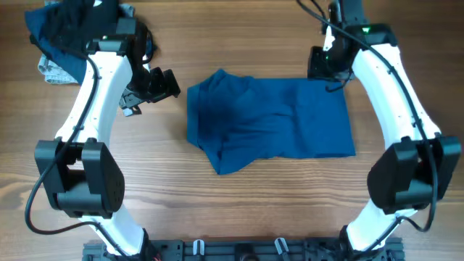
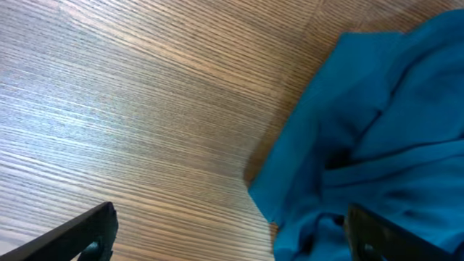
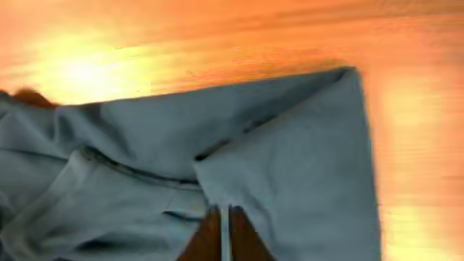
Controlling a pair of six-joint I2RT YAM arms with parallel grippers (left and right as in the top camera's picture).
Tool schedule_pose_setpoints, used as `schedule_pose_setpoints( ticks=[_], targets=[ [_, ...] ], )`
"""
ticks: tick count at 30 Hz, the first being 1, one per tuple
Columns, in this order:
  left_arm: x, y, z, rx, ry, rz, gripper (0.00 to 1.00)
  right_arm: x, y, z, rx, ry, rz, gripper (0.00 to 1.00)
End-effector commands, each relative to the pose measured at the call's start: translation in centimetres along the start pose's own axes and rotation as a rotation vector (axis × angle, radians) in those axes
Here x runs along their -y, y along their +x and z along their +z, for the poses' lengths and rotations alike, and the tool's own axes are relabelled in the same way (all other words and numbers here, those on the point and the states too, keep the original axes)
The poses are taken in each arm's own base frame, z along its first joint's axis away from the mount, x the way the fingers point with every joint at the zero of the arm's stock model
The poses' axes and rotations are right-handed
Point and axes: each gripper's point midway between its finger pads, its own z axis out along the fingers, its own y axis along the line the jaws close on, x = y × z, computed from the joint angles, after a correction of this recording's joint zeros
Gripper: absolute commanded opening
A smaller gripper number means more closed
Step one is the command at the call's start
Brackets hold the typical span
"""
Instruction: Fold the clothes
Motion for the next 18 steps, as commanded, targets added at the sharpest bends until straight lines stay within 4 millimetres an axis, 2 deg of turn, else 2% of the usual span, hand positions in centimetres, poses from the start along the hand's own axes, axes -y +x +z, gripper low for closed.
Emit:
schedule_pose_setpoints(
  ticks=[1, 4, 7, 9, 11, 16, 18],
  targets=[
    [-0.1, 0.1, -0.4, 0.001, 0.014, -0.002, 1.0, -1.7, 3.2, 4.2, -0.127, -0.111, -0.002, 0.04],
    [-0.1, 0.1, -0.4, 0.0, 0.013, -0.002, 1.0, -2.3, 4.7, 6.6, -0.153, -0.169, 0.003, 0.04],
    [-0.1, 0.1, -0.4, 0.0, 0.013, -0.002, 1.0, -1.9, 5.4, 8.4, -0.155, -0.161, 0.028, 0.04],
    [-0.1, 0.1, -0.4, -0.001, 0.013, -0.002, 1.0, -1.9, 4.7, 10.3, -0.11, -0.17, 0.004, 0.04],
    [-0.1, 0.1, -0.4, -0.001, 0.013, -0.002, 1.0, -2.2, 3.3, 11.4, -0.035, -0.189, -0.083, 0.04],
    [-0.2, 0.3, -0.4, -0.006, 0.01, -0.003, 1.0, -3.0, 1.2, 11.6, 0.048, -0.222, -0.108, 0.04],
    [-0.2, 0.3, -0.4, -0.006, 0.01, -0.003, 1.0, -2.9, 0.8, 11.0, 0.059, -0.218, -0.127, 0.04]
  ],
)
